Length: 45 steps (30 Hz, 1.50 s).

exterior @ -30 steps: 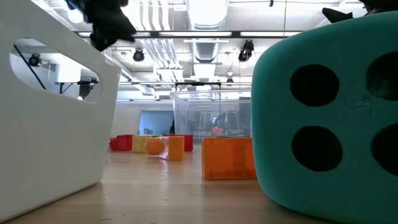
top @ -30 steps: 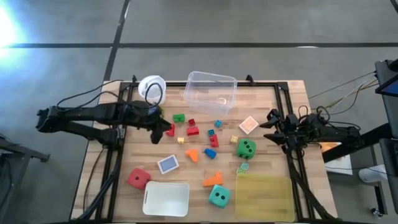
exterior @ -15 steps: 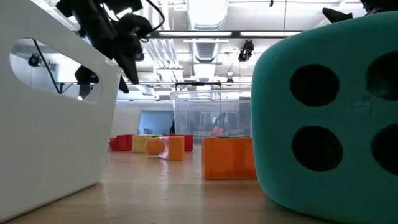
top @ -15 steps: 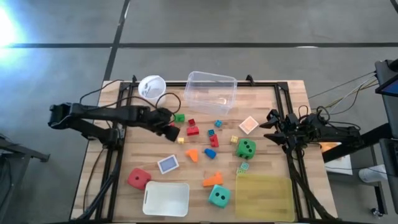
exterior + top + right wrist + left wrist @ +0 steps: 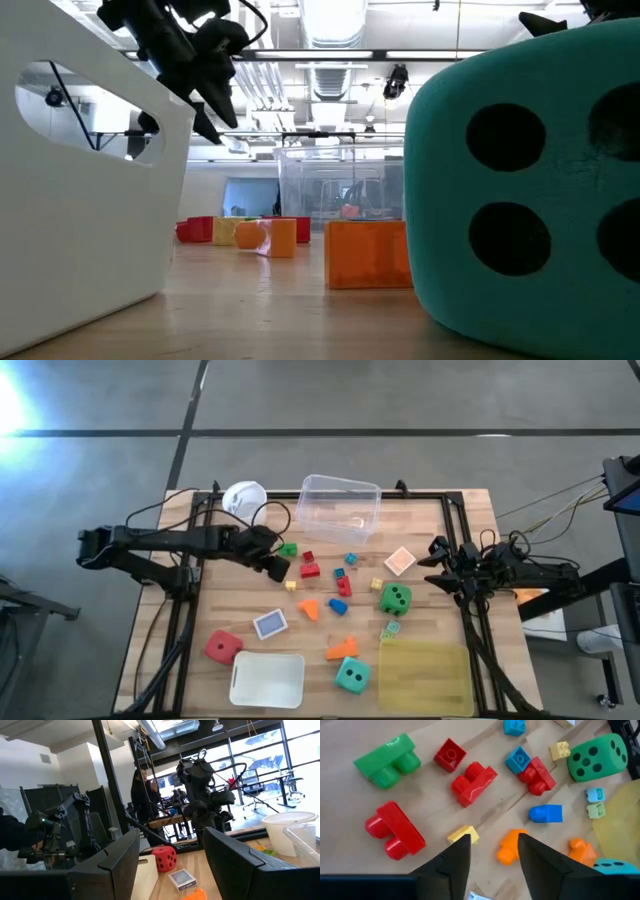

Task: Pick & Place Toys
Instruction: Put the red game piece into the transparent bin

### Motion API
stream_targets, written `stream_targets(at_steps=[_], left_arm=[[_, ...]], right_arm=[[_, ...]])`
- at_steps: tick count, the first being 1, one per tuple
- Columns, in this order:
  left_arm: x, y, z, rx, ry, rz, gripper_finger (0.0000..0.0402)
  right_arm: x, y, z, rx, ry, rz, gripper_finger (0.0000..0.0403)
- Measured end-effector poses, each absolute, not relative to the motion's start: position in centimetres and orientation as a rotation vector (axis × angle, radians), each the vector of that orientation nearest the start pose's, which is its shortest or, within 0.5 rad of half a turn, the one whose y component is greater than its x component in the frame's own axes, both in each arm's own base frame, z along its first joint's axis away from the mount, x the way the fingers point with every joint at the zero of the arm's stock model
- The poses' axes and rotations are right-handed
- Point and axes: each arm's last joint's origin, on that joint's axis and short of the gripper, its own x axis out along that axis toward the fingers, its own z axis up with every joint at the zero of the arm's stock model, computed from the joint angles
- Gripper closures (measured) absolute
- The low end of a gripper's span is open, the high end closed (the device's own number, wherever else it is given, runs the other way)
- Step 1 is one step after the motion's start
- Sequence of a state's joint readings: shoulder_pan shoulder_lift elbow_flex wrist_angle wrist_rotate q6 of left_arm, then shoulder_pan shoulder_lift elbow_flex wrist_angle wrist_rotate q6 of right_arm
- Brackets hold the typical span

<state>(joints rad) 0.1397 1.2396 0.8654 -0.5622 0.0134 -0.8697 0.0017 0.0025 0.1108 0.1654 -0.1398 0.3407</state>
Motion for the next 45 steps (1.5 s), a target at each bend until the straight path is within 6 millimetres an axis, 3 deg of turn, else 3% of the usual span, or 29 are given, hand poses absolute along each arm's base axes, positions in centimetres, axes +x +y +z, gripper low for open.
stream_targets(at_steps=[7,23,30,38,45], left_arm=[[23.5,4.8,23.6,-1.115,0.772,0.646,0.0161],[23.1,5.5,22.6,-1.074,0.78,0.762,0.0011],[22.7,5.5,21.6,-1.134,0.863,0.905,0.0021],[25.9,6.1,20.8,-1.061,0.976,0.921,0.0083],[26.5,6.2,19.2,-1.019,1.132,0.994,0.0086]], right_arm=[[8.6,0.4,21.6,0.316,-0.247,0.185,0.019],[8.6,0.5,21.6,0.313,-0.24,0.213,0.019],[8.6,0.5,21.6,0.314,-0.238,0.212,0.019],[8.6,0.5,21.6,0.314,-0.239,0.211,0.019],[8.6,0.6,21.6,0.313,-0.233,0.248,0.019]])
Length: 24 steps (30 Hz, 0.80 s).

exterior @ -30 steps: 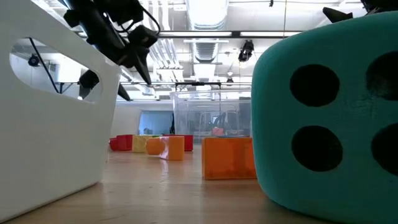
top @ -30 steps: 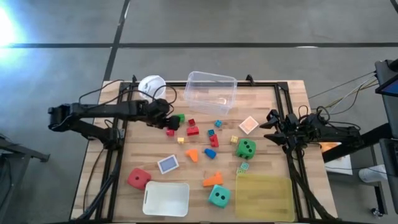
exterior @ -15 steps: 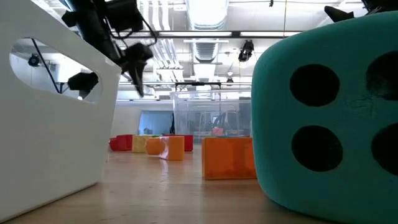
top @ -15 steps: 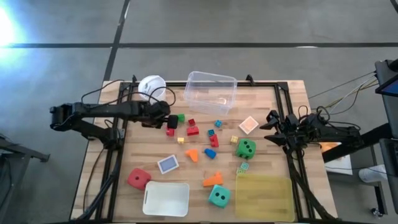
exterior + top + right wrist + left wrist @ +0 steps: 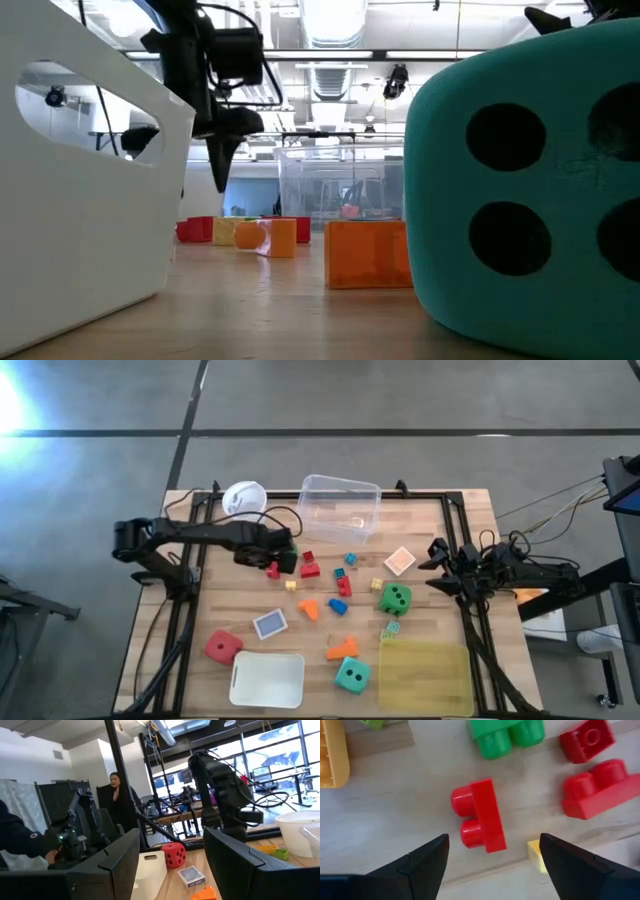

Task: Pick & Place Toys
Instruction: Put the red game piece into the transparent bin

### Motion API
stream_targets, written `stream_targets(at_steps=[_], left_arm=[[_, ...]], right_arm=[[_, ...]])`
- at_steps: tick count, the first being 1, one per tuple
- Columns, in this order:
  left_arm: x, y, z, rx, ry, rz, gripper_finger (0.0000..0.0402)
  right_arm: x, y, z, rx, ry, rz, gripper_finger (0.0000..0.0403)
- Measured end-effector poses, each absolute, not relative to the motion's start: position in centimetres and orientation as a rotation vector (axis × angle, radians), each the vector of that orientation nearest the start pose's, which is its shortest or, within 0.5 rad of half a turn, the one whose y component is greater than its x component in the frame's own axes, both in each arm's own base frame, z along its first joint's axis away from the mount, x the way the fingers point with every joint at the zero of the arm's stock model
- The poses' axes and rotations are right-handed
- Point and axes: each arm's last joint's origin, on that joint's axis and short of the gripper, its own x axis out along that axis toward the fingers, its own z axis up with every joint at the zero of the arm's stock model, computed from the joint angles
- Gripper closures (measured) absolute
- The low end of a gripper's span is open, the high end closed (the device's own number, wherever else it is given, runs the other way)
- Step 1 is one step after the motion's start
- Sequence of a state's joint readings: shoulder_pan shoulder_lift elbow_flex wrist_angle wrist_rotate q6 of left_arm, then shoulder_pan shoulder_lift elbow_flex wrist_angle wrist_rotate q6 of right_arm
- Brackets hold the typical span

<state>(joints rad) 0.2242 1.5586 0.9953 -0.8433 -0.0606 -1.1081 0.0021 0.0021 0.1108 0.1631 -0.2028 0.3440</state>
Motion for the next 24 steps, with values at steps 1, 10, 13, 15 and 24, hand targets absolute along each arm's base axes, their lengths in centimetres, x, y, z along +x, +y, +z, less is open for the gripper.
stream_targets(at_steps=[1,10,13,15,24], left_arm=[[26.5,6.2,19.0,-1.019,1.135,1.0,0.0083],[26.9,6.5,17.5,-0.981,1.164,1.065,0.0035],[27.0,6.5,17.0,-0.982,1.178,1.077,0.0023],[27.0,6.5,16.7,-0.979,1.188,1.082,0.0021],[27.2,6.5,15.0,-0.953,1.169,1.027,0.002]], right_arm=[[8.6,0.6,21.6,0.312,-0.231,0.256,0.019],[8.3,0.6,22.2,0.305,-0.248,0.266,0.019],[8.3,0.7,22.4,0.304,-0.253,0.268,0.019],[8.2,0.6,22.6,0.301,-0.26,0.268,0.019],[8.1,0.6,22.8,0.3,-0.266,0.269,0.019]])
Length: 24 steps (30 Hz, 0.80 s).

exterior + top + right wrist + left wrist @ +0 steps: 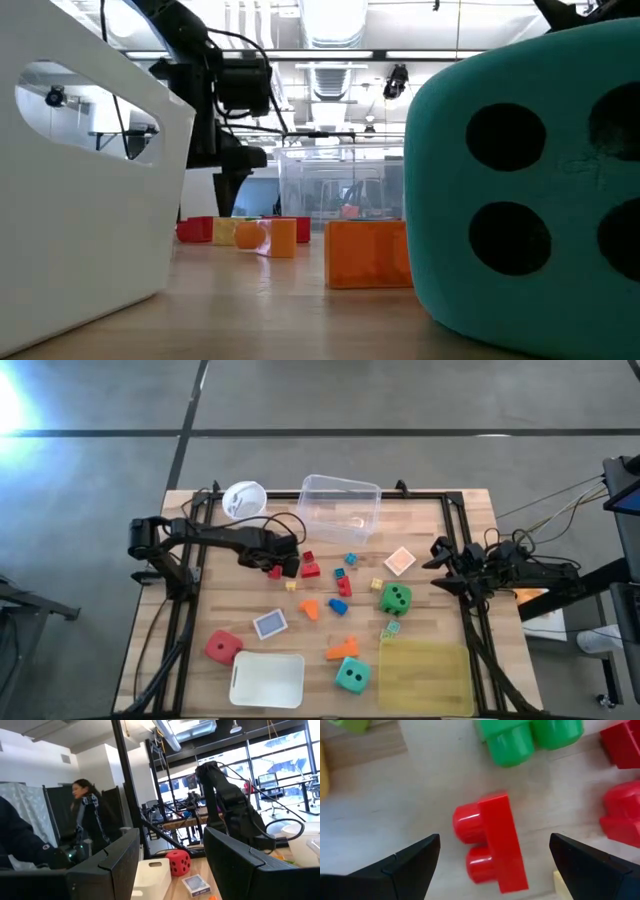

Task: Pick & Place Toys
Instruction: Put the red game piece into the transparent bin

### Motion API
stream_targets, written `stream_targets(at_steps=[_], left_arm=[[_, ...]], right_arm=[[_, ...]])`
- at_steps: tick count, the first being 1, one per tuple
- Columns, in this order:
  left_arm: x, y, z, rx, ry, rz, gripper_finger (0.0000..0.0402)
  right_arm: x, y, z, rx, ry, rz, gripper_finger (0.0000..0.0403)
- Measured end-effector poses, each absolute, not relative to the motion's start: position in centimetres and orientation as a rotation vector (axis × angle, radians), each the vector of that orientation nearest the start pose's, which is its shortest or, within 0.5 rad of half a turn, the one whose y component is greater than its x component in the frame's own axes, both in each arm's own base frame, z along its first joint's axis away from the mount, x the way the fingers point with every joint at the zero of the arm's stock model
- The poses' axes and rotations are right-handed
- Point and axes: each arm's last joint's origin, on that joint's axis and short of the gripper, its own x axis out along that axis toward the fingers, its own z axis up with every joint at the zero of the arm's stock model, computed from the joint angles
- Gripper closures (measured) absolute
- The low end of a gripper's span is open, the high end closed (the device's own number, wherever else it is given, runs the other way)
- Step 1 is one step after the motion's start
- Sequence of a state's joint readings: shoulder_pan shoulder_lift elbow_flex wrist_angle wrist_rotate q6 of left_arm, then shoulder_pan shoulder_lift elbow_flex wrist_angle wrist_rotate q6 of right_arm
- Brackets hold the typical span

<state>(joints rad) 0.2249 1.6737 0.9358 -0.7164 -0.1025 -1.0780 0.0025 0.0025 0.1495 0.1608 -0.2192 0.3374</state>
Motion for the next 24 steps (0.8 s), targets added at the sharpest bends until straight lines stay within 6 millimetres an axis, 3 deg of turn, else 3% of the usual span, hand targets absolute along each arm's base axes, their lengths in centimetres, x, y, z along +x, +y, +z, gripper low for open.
stream_targets(at_steps=[11,24], left_arm=[[26.2,6.2,13.4,-0.965,1.179,1.015,0.0034],[26.3,6.2,13.3,-0.926,1.191,0.976,0.0199]], right_arm=[[8.1,0.6,22.9,0.301,-0.26,0.268,0.019],[8.1,0.6,22.9,0.305,-0.255,0.267,0.019]])
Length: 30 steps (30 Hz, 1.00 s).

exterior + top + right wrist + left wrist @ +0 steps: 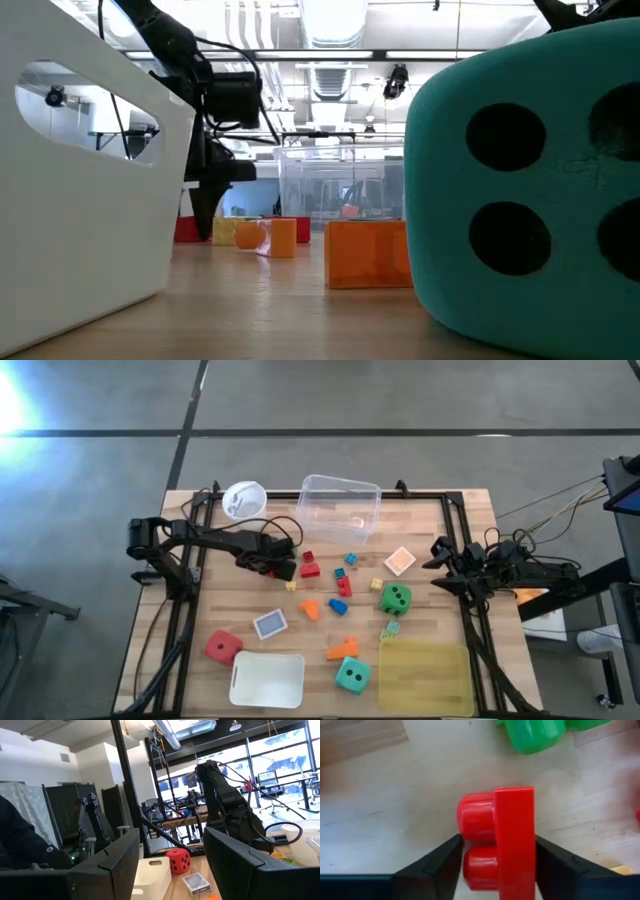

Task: Pick & Place Toys
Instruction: Put the red game piece into the transparent bin

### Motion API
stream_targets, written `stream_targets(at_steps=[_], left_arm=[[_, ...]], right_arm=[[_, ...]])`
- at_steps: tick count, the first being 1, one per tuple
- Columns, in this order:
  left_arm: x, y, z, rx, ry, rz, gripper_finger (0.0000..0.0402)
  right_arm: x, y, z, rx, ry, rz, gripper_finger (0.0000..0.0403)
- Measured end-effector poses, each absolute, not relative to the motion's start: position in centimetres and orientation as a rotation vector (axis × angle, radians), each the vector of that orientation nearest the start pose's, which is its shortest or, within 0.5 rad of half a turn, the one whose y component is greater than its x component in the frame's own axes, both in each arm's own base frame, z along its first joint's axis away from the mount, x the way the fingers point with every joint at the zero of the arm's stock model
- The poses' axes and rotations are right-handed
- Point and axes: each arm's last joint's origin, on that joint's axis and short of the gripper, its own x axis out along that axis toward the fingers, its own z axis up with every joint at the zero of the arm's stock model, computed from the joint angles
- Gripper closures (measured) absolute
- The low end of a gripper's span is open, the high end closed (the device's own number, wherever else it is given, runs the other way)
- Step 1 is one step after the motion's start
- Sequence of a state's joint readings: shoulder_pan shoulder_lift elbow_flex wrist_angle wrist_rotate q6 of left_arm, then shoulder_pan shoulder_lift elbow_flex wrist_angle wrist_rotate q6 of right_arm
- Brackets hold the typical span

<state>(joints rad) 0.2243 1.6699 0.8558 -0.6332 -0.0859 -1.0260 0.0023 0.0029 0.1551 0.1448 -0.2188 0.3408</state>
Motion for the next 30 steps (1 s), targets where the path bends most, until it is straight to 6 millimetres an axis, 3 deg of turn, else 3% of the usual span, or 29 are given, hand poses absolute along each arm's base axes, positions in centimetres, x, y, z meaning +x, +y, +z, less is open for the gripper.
stream_targets(at_steps=[5,17,30], left_arm=[[26.3,6.2,13.3,-0.916,1.196,0.953,0.0235],[26.2,6.0,13.9,-0.925,1.216,0.893,0.0236],[24.8,4.4,19.8,-0.931,1.02,0.785,0.0237]], right_arm=[[8.1,0.6,22.9,0.304,-0.255,0.268,0.019],[8.1,0.6,22.9,0.305,-0.255,0.267,0.019],[8.1,0.6,22.9,0.328,-0.253,0.26,0.019]])
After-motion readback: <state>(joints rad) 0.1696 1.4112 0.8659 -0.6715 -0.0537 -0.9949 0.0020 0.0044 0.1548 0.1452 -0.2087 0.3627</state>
